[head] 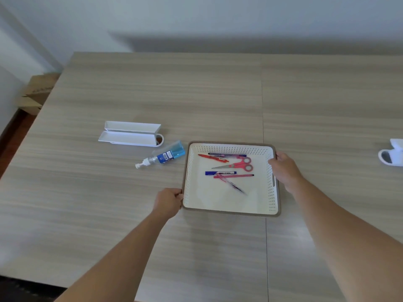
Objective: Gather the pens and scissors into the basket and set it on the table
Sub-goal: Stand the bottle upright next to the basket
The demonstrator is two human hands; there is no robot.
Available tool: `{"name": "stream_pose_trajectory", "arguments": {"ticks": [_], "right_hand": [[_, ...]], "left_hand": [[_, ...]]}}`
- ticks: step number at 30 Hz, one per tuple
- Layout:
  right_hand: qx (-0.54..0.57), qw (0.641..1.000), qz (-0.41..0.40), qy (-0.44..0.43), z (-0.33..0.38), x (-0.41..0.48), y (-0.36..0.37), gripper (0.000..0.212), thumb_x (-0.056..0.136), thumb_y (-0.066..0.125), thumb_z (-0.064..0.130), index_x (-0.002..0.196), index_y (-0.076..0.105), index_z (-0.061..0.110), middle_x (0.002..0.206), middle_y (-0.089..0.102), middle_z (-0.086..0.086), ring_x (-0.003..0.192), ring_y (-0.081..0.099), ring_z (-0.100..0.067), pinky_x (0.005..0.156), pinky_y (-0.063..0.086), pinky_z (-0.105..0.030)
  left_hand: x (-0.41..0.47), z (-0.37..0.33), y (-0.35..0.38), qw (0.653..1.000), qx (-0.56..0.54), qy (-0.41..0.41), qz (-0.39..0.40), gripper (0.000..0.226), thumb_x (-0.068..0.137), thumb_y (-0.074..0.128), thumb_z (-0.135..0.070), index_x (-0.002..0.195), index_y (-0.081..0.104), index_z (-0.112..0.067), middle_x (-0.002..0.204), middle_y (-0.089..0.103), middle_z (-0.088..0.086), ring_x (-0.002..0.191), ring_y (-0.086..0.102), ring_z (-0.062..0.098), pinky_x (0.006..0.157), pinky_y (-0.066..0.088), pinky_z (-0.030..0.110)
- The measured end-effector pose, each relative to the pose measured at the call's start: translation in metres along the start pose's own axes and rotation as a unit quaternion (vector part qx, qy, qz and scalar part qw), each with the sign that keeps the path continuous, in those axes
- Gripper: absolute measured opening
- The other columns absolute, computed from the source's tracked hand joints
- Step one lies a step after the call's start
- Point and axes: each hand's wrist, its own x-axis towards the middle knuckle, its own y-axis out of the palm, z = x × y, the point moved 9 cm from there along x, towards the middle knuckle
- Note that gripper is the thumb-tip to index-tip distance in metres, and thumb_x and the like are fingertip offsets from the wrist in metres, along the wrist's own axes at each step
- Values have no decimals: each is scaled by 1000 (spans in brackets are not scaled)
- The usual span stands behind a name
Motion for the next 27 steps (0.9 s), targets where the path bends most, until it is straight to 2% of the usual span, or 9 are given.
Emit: {"name": "stream_pose_trajectory", "arguments": {"ticks": [2,8,10,12,15,18,22,24,27], "right_hand": [[-24,1000,5,-9,8,12,4,37,101,50,10,134,65,16,120,72,-5,102,70,-28,74,53,-32],[-96,995,-15,-5,14,21,6,36,96,52,22,129,69,18,121,77,-8,99,73,-31,71,54,-34],[-138,989,-45,-17,22,13,12,49,97,54,30,143,62,14,138,70,-11,118,68,-36,82,55,-38],[-151,985,-70,-49,43,-1,26,59,100,58,30,156,53,11,158,56,-14,143,55,-37,106,51,-42],[-154,981,-54,-106,79,-19,66,56,104,59,20,159,50,9,162,51,-11,149,47,-30,108,43,-32],[-179,971,-16,-158,115,-34,119,55,105,56,25,158,50,16,162,52,-4,152,44,-26,121,40,-42],[-215,949,43,-227,155,-44,210,47,104,61,20,150,59,11,150,61,-9,139,57,-27,109,40,-31],[-244,936,81,-242,165,-46,258,44,103,61,17,146,60,7,140,63,-13,125,65,-31,101,47,-35],[-281,919,120,-250,169,-46,314,50,102,58,14,152,53,8,149,55,-14,129,61,-32,105,50,-43]], "left_hand": [[4,-1,6,1000,-10,-4,9,34,102,58,-13,89,83,-33,89,85,5,85,82,25,83,67,41],[14,0,11,997,-31,-4,70,27,105,59,-13,112,84,-16,99,84,8,92,82,25,89,66,41],[17,4,10,986,-95,-31,133,24,104,64,-13,123,80,-14,108,83,8,97,82,23,88,66,34],[20,12,-1,965,-175,-76,179,28,102,70,-13,130,74,-11,113,81,9,102,81,26,83,66,29],[36,33,-28,939,-280,-124,158,32,106,62,-13,135,67,-2,116,78,14,102,77,31,81,64,32],[57,56,-55,886,-414,-179,107,30,109,56,-15,135,60,0,135,69,22,107,69,35,97,57,43],[84,84,-81,796,-557,-226,67,48,111,53,-22,151,43,3,149,57,25,124,64,37,109,51,43],[96,91,-85,745,-621,-234,60,63,109,58,-24,159,33,4,152,52,26,135,61,38,112,50,43],[110,90,-83,686,-684,-241,56,60,108,58,-25,157,37,4,154,51,23,142,56,36,112,49,41]]}}
